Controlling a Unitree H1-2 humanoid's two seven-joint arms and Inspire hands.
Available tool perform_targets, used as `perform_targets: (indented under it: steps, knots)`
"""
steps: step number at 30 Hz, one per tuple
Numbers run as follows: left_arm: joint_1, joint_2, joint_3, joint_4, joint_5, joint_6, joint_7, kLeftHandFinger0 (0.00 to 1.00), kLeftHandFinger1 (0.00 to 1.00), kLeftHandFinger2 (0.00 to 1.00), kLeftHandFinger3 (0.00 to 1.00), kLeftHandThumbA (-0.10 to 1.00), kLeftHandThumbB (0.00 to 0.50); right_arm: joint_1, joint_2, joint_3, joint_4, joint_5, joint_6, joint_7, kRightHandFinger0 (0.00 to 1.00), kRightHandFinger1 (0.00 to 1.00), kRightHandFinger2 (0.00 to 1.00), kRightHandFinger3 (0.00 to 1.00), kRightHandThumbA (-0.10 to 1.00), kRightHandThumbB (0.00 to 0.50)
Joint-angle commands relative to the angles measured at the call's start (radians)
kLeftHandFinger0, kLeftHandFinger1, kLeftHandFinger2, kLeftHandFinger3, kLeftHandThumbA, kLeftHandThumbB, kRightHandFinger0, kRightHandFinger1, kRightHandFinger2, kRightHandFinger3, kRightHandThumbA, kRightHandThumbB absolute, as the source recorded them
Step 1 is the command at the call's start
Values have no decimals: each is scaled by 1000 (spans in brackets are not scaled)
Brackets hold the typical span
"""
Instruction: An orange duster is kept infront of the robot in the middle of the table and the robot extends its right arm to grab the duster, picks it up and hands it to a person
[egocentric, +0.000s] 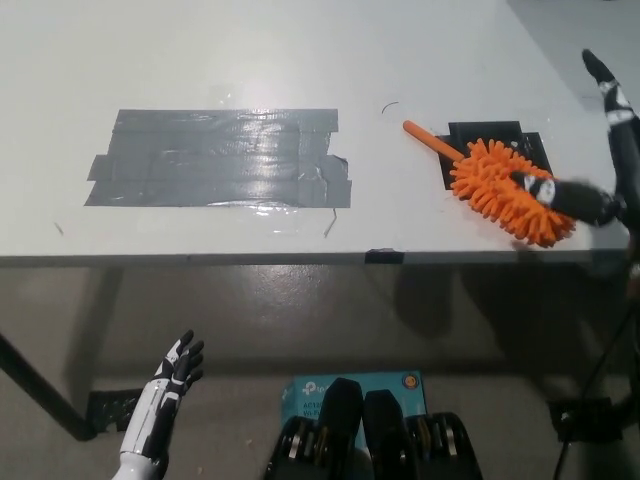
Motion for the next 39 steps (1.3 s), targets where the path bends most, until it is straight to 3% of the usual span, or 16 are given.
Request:
perform_targets:
  steps: [1,8,18,23,28,39]
  knots:
    - [-24,4,-4,-19,-12,-39,-13,1000,1000,1000,1000,951,199,-175,-45,58,127,-141,251,46,1000,1000,1000,1000,940,349]
    - [-36,2,-6,-11,-15,-36,-17,1000,1000,1000,1000,948,215,-263,-20,58,320,-145,263,82,1000,1000,1000,1000,943,394]
    - [-56,4,-12,-13,-7,-38,-15,1000,1000,1000,1000,939,207,-347,-13,88,559,-106,263,125,1000,1000,1000,1000,1000,395]
    - [-57,4,-13,-25,-3,-24,-13,1000,1000,1000,1000,928,190,-362,-15,111,626,-102,263,152,1000,1000,1000,1000,1000,383]
    - [-58,6,-15,-30,-2,-20,-13,1000,1000,1000,1000,930,200,-375,-25,166,676,-113,263,193,1000,1000,1000,1000,1000,434]
    - [-65,8,-14,-34,-6,-15,-16,1000,1000,1000,1000,927,200,-398,-23,188,708,-59,257,220,1000,1000,1000,1000,1000,456]
